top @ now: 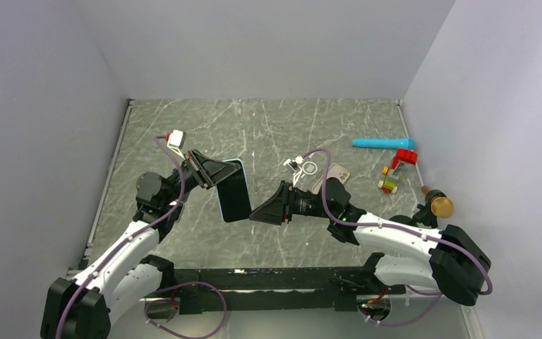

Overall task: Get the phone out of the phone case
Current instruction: Remove the phone case from the phone.

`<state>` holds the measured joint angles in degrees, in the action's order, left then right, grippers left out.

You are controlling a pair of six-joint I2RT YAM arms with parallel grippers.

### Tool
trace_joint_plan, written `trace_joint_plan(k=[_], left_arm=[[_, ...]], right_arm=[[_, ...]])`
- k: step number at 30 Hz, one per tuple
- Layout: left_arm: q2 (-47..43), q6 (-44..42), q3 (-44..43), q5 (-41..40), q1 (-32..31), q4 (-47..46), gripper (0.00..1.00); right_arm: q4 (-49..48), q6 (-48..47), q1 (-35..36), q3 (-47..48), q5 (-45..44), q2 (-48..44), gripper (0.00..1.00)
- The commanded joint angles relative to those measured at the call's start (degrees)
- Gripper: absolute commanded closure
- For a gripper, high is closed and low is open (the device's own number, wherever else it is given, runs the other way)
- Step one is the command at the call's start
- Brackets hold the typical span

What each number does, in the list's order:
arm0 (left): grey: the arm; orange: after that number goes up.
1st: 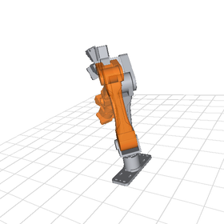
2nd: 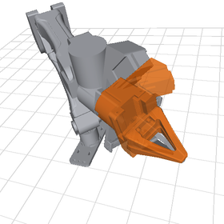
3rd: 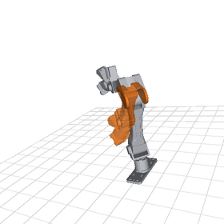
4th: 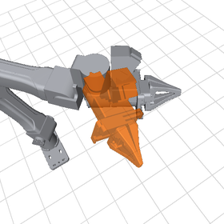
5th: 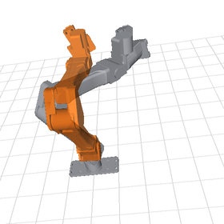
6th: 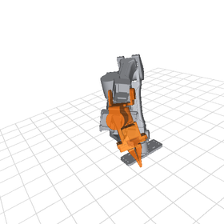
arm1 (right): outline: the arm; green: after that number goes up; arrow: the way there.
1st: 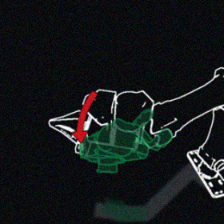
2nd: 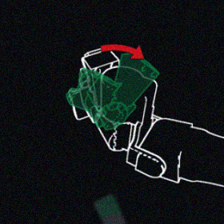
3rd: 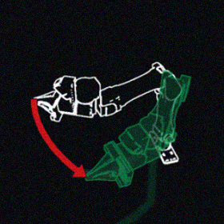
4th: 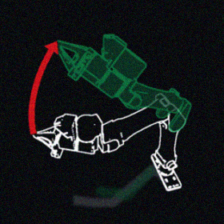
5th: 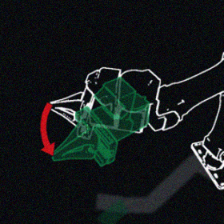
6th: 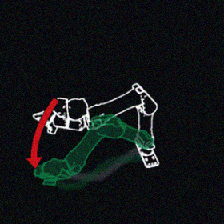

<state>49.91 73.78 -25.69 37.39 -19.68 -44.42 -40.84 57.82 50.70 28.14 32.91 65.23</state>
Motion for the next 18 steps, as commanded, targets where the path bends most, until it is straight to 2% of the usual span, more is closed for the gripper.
trace_joint_plan(k=[1, 4, 8, 18], left_arm=[[2.90, 7.62, -1.14, 4.69, 0.10, -11.67, 1.00], [6.25, 10.40, -2.38, 8.92, -0.13, -15.33, 1.00], [10.22, 9.82, -5.55, 15.54, -1.82, -14.59, 1.00], [12.71, 15.91, -2.72, 12.15, -4.62, -25.33, 1.00]], right_arm=[[-1.00, -3.35, 0.19, 1.30, -1.41, -1.33, 0.47], [-1.62, -3.85, 0.04, 1.19, -0.79, -1.76, 0.45], [-1.65, -3.60, -0.78, 2.17, -0.50, -2.82, 0.44], [1.47, -4.19, -1.82, 1.56, -0.59, -6.26, 0.49]])
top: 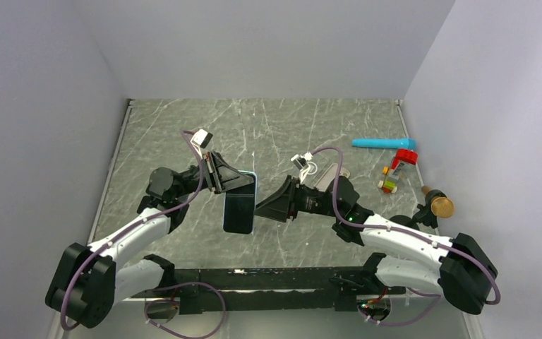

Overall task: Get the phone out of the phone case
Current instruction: Remove the phone case from the phone.

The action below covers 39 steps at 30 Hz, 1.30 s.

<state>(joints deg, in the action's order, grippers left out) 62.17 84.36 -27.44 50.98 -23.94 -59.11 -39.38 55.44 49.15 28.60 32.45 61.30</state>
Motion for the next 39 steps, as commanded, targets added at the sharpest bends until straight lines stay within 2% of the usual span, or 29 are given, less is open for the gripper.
trace_joint_plan(k=[1, 7, 10, 19, 24, 39], left_arm=[[1.02, 7.04, -0.80, -2.25, -0.39, -12.67, 1.00], [7.14, 17.67, -1.34, -5.07, -0.40, -26.40, 1.00], [8.60, 19.87, -1.48, -5.78, -0.40, -29.76, 1.00], [6.47, 15.99, -1.60, -5.03, -0.49, -23.98, 1.00], [6.77, 16.12, -2.00, -4.76, -0.54, -24.13, 1.00], [6.73, 17.45, -2.35, -5.93, -2.63, -25.42, 1.00]], right_arm=[[-0.07, -2.31, -0.21, 0.66, 0.43, -2.52, 0.49], [-5.90, -1.43, 0.27, -3.29, 3.67, -2.81, 0.58], [-5.26, -2.46, 0.98, -2.50, 4.19, -2.32, 0.61], [-4.51, -5.33, 2.72, -2.43, 2.50, -5.11, 0.55], [-8.28, -4.46, 2.80, -3.17, 3.43, -6.13, 0.52], [-5.80, -5.46, 3.15, 0.03, 1.31, -0.62, 0.61]])
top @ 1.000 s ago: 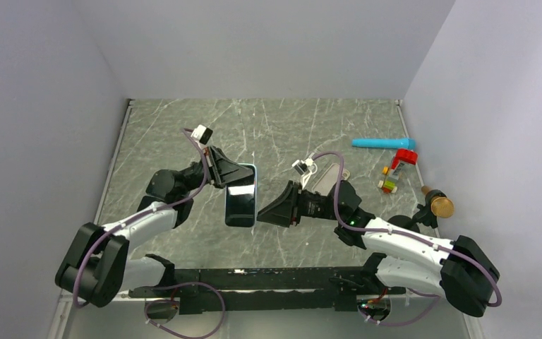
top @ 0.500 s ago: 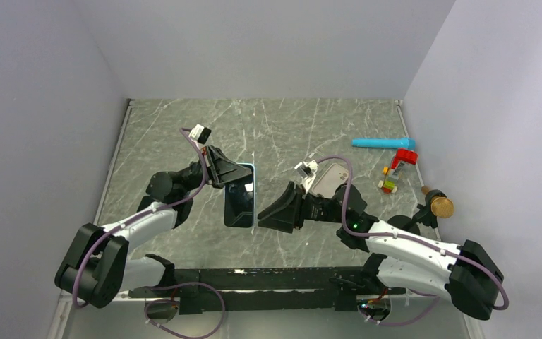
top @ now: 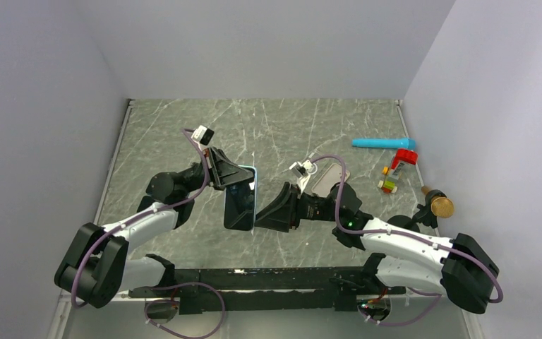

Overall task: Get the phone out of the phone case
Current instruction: Remove the phone case from the phone.

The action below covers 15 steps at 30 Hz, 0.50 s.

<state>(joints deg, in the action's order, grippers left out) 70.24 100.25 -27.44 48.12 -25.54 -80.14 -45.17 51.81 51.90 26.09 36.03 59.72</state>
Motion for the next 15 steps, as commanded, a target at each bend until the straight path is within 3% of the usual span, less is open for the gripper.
trace_joint_plan(k=[1, 11, 15], left_arm=[[-1.49, 1.19, -2.35, -3.24, -1.29, -3.66, 1.00], [-7.55, -6.74, -0.94, -8.14, -1.97, 10.43, 1.00], [-9.12, -9.00, -1.82, -8.23, -2.34, 14.15, 1.00]], right_arm=[[1.79, -2.56, 0.65, 3.15, -3.28, 1.01, 0.61], [8.11, -8.95, 6.52, 7.63, -6.09, 2.28, 0.60], [8.87, -8.38, 6.72, 7.26, -11.03, 2.13, 0.60]])
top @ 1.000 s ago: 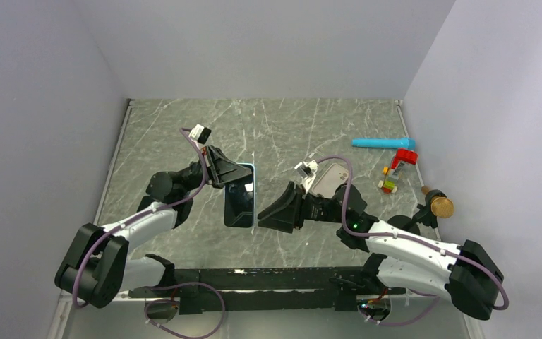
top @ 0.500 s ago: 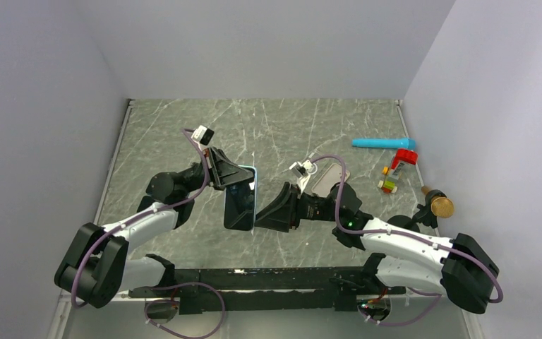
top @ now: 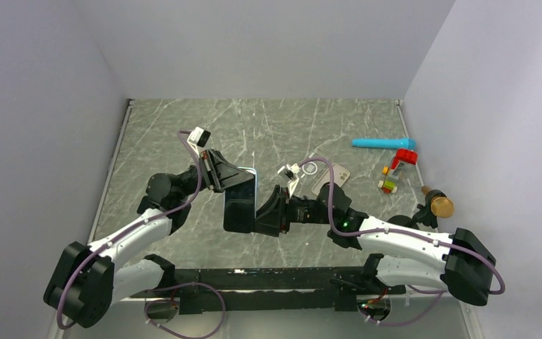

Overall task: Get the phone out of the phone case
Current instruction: Remove the phone case from the phone.

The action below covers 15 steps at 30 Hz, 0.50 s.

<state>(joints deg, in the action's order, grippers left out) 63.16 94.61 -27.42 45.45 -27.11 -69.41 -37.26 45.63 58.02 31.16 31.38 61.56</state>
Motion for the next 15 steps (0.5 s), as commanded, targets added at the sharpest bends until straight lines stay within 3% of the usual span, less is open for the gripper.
trace_joint_plan(k=[1, 5, 9, 11, 13, 15], left_arm=[[-2.21, -3.84, -2.05, -5.51, -1.08, 4.11, 1.00], [-3.33, -6.07, -1.59, -6.28, -2.66, 8.43, 1.00], [-5.08, -8.12, -1.05, -6.64, -2.68, 14.49, 1.00], [-5.90, -10.67, -2.31, -5.68, -2.65, 20.19, 1.00], [-6.96, -12.89, -3.30, -5.56, -2.65, 25.93, 0.89], [-8.00, -14.81, -3.87, -6.10, -2.66, 30.65, 0.69]], right_arm=[[0.39, -1.57, 0.61, 2.09, -7.63, 0.29, 0.60], [-6.57, 2.07, 0.39, 2.58, -9.63, 1.55, 0.70], [-9.68, 4.32, -0.11, 3.34, -10.07, 2.89, 0.94], [-12.05, 5.44, -0.59, 2.28, -10.71, 2.90, 1.00], [-14.77, 6.81, -1.02, 0.60, -10.80, 3.09, 1.00], [-17.86, 7.88, -1.38, -0.40, -10.34, 3.61, 1.00]])
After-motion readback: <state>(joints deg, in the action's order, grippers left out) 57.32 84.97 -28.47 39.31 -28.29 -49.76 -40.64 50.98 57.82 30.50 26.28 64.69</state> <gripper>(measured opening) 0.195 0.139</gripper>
